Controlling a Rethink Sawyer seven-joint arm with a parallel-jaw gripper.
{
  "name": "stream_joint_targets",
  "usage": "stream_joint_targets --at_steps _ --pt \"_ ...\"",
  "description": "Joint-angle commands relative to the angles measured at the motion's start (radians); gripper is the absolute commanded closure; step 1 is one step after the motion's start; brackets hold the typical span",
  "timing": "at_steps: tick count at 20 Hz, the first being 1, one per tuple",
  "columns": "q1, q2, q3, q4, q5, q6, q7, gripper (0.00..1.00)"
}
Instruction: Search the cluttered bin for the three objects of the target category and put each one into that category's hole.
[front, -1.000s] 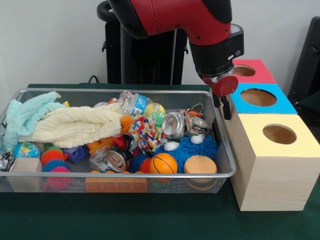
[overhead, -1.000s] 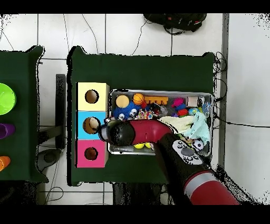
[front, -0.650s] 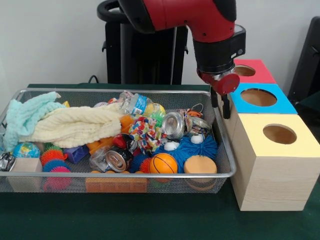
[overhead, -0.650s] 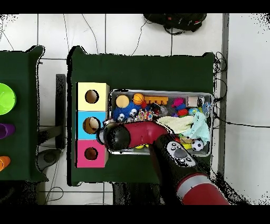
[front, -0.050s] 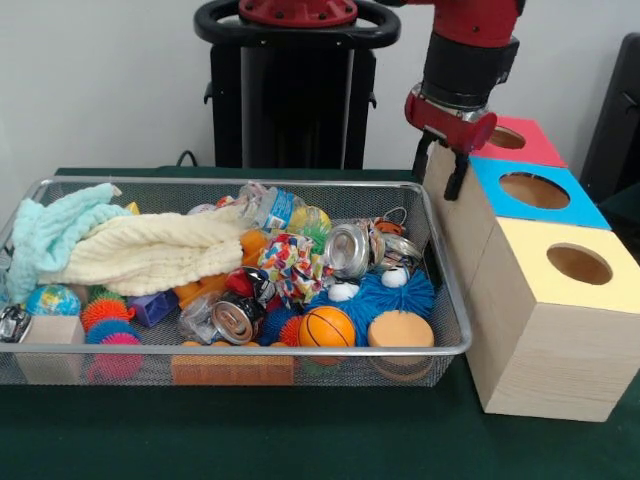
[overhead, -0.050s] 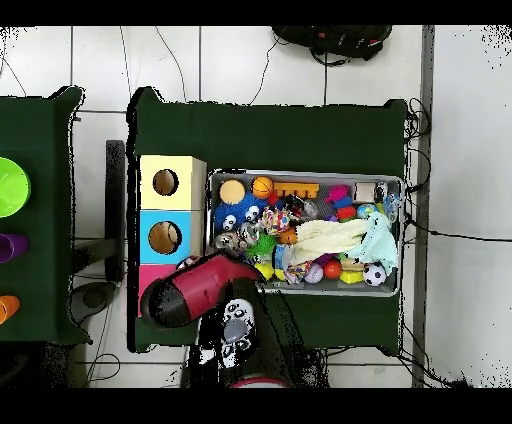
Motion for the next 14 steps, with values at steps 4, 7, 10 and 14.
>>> stream_joint_targets --at_steps 4,7,10,14 --pt "0.284 0.179 -0.146 -0.004 -0.009 -0.071 0.201 0.00" --pt "0.303 0.185 -0.178 0.009 0.025 -0.119 0.199 0.00" --pt "0.303 0.191 -0.199 0.027 0.045 -0.175 0.187 0.00" --pt "0.277 0.159 -0.206 0.069 0.068 -0.215 0.154 0.00"
